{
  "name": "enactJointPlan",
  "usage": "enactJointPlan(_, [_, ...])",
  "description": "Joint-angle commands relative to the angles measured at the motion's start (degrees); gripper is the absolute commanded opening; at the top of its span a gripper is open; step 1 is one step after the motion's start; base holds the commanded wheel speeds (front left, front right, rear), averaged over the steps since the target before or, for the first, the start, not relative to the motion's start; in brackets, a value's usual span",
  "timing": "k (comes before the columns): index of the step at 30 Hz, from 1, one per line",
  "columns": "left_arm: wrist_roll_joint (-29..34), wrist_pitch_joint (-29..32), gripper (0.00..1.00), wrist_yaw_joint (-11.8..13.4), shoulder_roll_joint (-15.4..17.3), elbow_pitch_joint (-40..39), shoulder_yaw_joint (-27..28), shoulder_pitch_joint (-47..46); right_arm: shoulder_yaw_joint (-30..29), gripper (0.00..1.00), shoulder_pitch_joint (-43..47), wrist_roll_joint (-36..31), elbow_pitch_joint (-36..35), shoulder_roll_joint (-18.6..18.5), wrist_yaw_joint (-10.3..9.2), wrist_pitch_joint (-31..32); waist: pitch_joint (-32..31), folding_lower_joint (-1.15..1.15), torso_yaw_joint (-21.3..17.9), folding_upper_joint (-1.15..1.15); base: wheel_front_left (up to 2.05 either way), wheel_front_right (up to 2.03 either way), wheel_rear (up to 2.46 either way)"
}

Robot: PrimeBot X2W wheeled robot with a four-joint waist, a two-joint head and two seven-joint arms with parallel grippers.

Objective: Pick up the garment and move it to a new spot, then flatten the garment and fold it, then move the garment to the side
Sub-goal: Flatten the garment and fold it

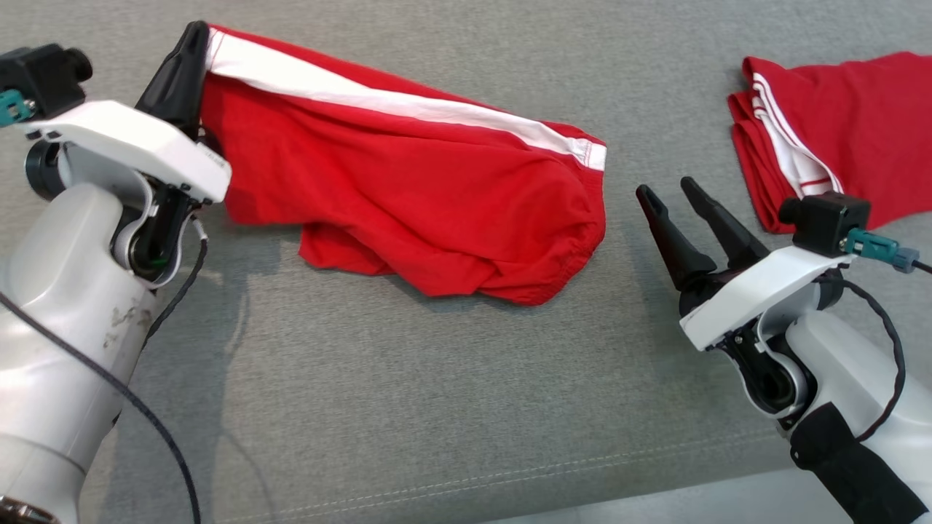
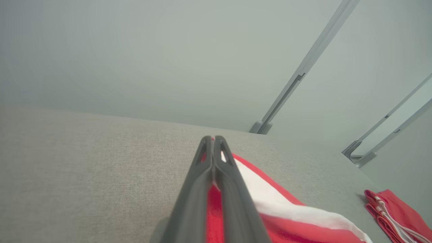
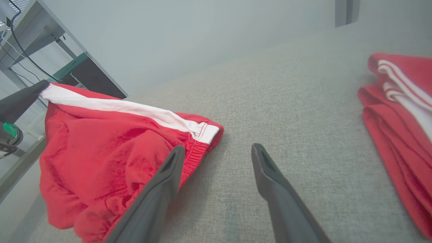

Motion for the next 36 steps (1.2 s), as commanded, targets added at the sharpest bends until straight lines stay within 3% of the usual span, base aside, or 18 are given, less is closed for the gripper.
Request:
enactJointPlan(1, [-1.0, -0.5, 0.00, -0.4, 3.4, -1.7, 1.9, 0.5, 0.2, 1.00, 2.6, 0.9, -1.7, 0.0, 0.09, -0.8, -1.0, 0.00, 1.7, 0.00, 0.00, 0.00, 0.00])
enactJointPlan(11, [-5.0, 0.0, 0.00, -0.4, 5.1, -6.0, 1.1, 4.0, -0.1, 1.00, 2.7, 12.1, -4.1, 0.8, 0.09, -0.3, -2.0, 0.00, 5.8, 0.00, 0.00, 0.00, 0.00])
enactJointPlan(18, [-5.0, 0.0, 0.00, -0.4, 5.1, -6.1, -0.7, 2.1, 0.0, 1.00, -3.4, 20.7, -0.6, 1.5, 0.09, 4.4, 0.2, 0.00, 7.9, 0.00, 0.00, 0.00, 0.00])
enactJointPlan(28, [-4.8, -0.8, 0.00, -0.4, 4.4, -6.8, -2.8, 0.4, 1.2, 1.00, -7.8, 25.8, 3.1, 2.4, 0.09, 9.3, 2.2, 0.00, 9.9, 0.00, 0.00, 0.00, 0.00])
enactJointPlan(36, [-5.1, -1.3, 0.00, -0.4, 4.6, -6.9, -3.8, 0.3, 0.7, 0.77, -7.6, 29.0, 2.7, 2.6, 0.09, 9.9, 2.5, 0.00, 10.2, 0.00, 0.00, 0.00, 0.00])
